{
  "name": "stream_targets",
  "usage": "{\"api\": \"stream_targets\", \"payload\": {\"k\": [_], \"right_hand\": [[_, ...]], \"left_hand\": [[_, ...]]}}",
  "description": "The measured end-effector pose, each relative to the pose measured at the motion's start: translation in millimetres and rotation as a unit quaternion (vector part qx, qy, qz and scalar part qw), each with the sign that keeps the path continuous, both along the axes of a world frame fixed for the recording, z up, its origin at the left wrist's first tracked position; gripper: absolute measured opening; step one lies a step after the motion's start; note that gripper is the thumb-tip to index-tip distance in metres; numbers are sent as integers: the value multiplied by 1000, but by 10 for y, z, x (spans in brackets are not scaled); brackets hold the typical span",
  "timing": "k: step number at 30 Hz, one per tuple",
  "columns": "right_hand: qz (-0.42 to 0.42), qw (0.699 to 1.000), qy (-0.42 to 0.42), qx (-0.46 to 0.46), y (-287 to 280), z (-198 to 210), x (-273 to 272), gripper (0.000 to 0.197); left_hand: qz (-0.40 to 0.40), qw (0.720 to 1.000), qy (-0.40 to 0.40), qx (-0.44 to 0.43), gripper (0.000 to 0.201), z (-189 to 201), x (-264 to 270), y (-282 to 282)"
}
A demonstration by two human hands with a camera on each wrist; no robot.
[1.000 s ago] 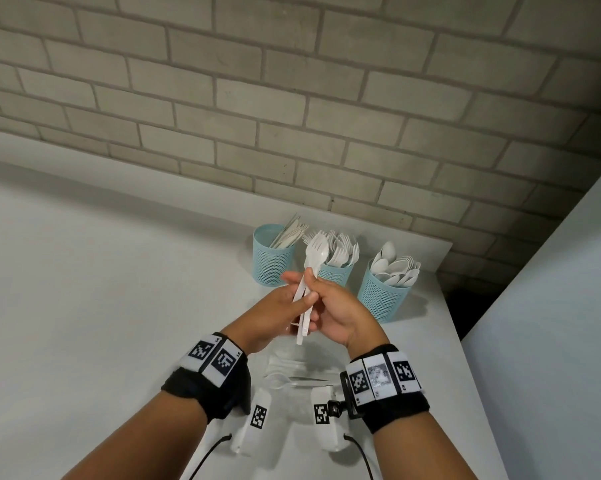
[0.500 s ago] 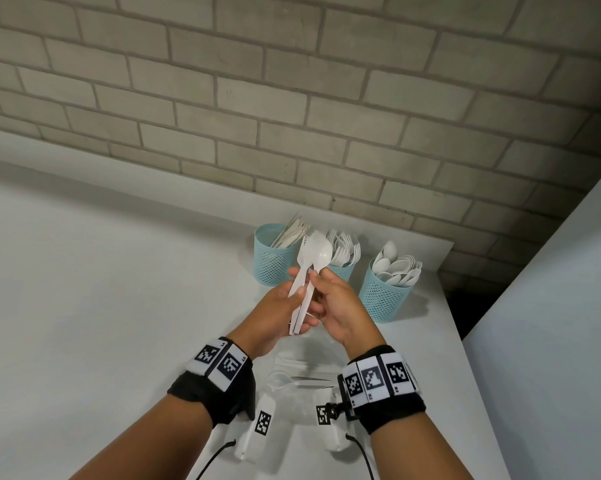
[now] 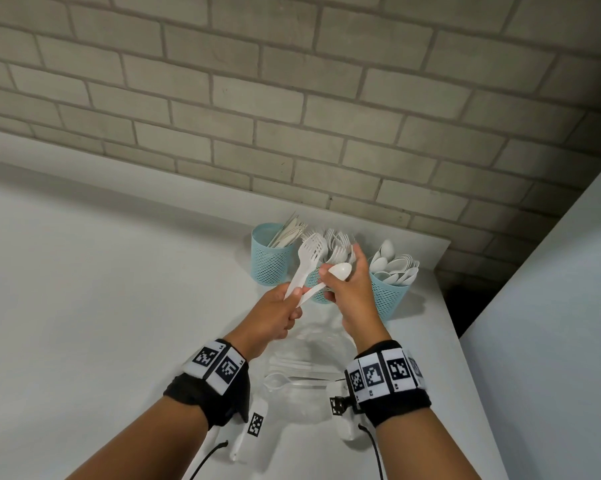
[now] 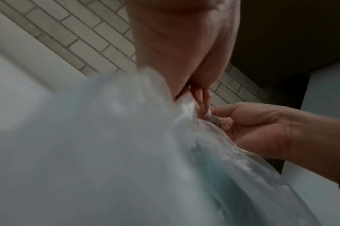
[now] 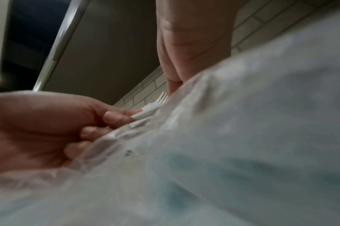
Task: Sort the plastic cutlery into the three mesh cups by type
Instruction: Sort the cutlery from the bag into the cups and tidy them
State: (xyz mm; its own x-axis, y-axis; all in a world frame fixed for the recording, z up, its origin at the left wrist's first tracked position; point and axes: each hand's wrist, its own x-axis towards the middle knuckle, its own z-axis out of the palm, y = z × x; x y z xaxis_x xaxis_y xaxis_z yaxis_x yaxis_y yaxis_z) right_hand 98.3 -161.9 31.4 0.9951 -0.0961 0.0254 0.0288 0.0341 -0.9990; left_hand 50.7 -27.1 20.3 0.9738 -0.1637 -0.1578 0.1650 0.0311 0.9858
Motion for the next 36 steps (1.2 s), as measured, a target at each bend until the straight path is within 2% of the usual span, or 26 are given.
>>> {"api": "stream_targets", "payload": {"k": [2,5,9,13,15,17,20,23,25,28,30,34,35,36], "right_hand": [[-8,995,-35,-96,-30,-37,37,62],[26,983,-23,-179,-76,-31,43,26],[4,992,8,-123,-178,32,55,37],[-88,987,-28,-128,-434,264,100,28],[-188,968,-89,-139,-600,433,110,24],[-282,931,-154,-173,-741,594,107,23],[-351,874,-189,-279,-868,711,118,26],[-329,836,-143,-416,-923,611,246,26],[-277,821,-123,-485,-959,462,354,26],[-175,776,-69,-601,-978,213,448,29],[-117,758,-27,-641,-956,97,463,35],[-93,766,-3,-636,-847,134,484,43],[-106,778,-30,-618,-792,188,460,45],[-114,805,-74,-578,-722,239,427,47]], "left_hand": [[1,1000,0,20,22,0,7,-10],[-8,999,-2,36,33,-4,14,-23],[-32,998,-9,53,36,-9,20,-36],[-32,995,-13,90,31,-37,43,-10],[-25,995,-16,91,27,-50,58,2],[-26,995,-22,93,26,-44,72,-9],[-37,995,-28,93,24,-34,89,-56],[-50,995,-30,87,25,-30,101,-93],[-51,995,-29,78,27,-24,110,-104],[-45,997,-28,60,31,-13,120,-102],[-41,997,-28,52,36,-3,123,-91],[-38,998,-17,38,46,5,128,-71],[-40,998,-16,35,47,4,129,-68],[-41,999,-17,31,47,-2,134,-66]]}}
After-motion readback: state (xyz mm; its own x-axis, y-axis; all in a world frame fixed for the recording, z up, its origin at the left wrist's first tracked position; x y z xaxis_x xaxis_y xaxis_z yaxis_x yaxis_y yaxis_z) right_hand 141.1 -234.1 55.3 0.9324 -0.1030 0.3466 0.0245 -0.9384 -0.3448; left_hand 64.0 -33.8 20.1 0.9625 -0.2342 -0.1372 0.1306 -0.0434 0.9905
